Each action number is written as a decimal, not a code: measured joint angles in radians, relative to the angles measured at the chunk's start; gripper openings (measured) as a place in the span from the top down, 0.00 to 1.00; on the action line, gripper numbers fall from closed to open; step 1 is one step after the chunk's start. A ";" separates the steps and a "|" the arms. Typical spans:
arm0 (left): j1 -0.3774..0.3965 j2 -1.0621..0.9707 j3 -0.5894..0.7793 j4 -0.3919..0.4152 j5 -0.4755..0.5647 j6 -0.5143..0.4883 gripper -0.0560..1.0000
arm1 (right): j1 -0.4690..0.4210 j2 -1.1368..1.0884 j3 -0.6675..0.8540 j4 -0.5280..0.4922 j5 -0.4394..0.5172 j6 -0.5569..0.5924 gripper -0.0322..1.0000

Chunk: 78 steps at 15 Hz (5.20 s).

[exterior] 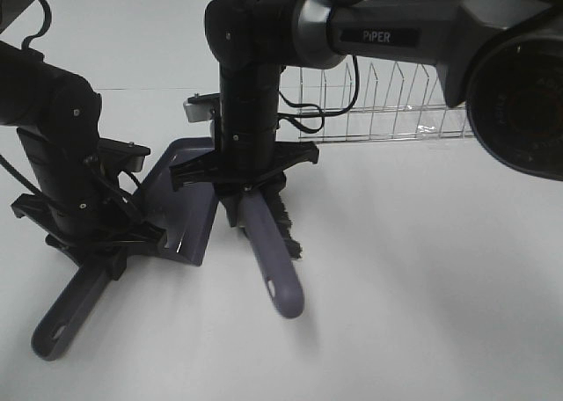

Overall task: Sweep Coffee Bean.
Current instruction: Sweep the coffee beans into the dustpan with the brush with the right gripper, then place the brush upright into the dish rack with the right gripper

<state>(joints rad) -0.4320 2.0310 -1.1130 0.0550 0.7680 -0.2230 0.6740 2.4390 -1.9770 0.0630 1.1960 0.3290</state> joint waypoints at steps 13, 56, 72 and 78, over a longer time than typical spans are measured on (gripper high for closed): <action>0.000 0.000 0.000 0.007 0.000 0.000 0.65 | 0.008 0.009 -0.067 0.277 -0.080 -0.025 0.65; 0.000 0.034 -0.018 0.002 0.028 0.001 0.65 | -0.048 0.080 -0.338 0.148 0.029 -0.151 0.65; 0.000 0.034 -0.018 -0.010 0.024 0.021 0.65 | -0.311 -0.403 0.361 0.022 0.033 -0.261 0.65; 0.000 0.034 -0.018 -0.028 0.024 0.024 0.65 | -0.339 -0.391 0.433 -0.123 0.029 -0.260 0.65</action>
<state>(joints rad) -0.4320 2.0650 -1.1310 0.0270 0.7920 -0.1990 0.3350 2.0480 -1.5440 -0.0600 1.2250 0.0690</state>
